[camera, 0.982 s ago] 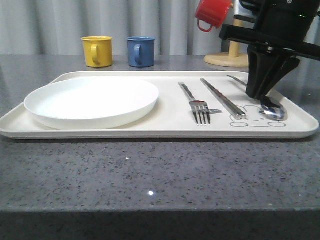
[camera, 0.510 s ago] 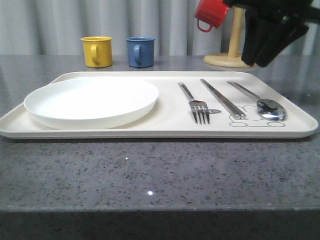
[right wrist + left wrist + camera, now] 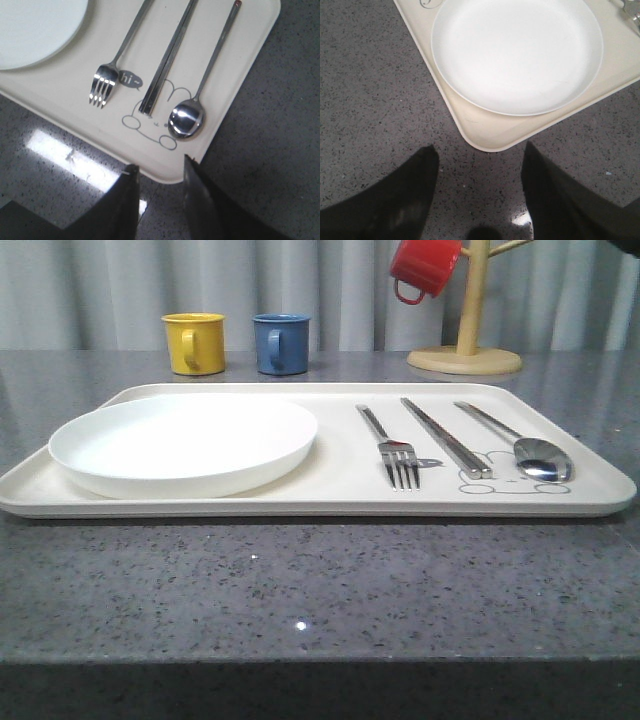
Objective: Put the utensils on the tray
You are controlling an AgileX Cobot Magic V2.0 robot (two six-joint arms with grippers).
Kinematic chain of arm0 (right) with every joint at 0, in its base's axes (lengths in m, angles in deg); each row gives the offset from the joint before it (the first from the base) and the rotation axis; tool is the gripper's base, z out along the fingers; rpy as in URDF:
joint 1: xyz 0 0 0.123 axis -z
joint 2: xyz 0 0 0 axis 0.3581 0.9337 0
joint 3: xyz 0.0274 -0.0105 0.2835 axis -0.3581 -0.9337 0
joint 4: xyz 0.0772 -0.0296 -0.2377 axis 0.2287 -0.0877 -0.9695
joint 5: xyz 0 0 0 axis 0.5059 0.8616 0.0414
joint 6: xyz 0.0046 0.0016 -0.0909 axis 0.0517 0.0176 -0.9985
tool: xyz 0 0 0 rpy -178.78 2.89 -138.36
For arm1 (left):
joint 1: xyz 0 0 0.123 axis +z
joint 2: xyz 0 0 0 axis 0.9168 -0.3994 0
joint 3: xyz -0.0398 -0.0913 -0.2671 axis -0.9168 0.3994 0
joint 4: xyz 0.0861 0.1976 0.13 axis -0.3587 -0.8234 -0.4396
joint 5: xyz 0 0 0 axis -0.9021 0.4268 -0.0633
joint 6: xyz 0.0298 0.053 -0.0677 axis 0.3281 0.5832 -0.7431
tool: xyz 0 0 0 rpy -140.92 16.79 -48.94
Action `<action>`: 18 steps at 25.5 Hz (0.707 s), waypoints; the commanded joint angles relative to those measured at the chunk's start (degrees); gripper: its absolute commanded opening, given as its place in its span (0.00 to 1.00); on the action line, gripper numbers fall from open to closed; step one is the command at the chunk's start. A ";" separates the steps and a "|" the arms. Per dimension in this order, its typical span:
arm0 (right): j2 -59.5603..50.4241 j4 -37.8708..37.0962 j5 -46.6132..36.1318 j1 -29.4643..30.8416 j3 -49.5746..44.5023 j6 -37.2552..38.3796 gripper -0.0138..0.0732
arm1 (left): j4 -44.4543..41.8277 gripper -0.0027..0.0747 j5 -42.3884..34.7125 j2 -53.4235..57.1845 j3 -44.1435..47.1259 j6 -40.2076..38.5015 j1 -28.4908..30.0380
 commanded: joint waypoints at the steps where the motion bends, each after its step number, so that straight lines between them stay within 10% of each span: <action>1: -7.32 -0.52 -3.66 -0.04 -3.03 -0.63 0.45 | 1.10 0.51 -3.42 1.80 -1.63 -0.14 -0.39; 18: -30.09 -0.82 -8.94 -0.04 -14.86 -0.63 0.45 | 1.78 0.51 -4.66 13.61 -1.51 3.21 -0.39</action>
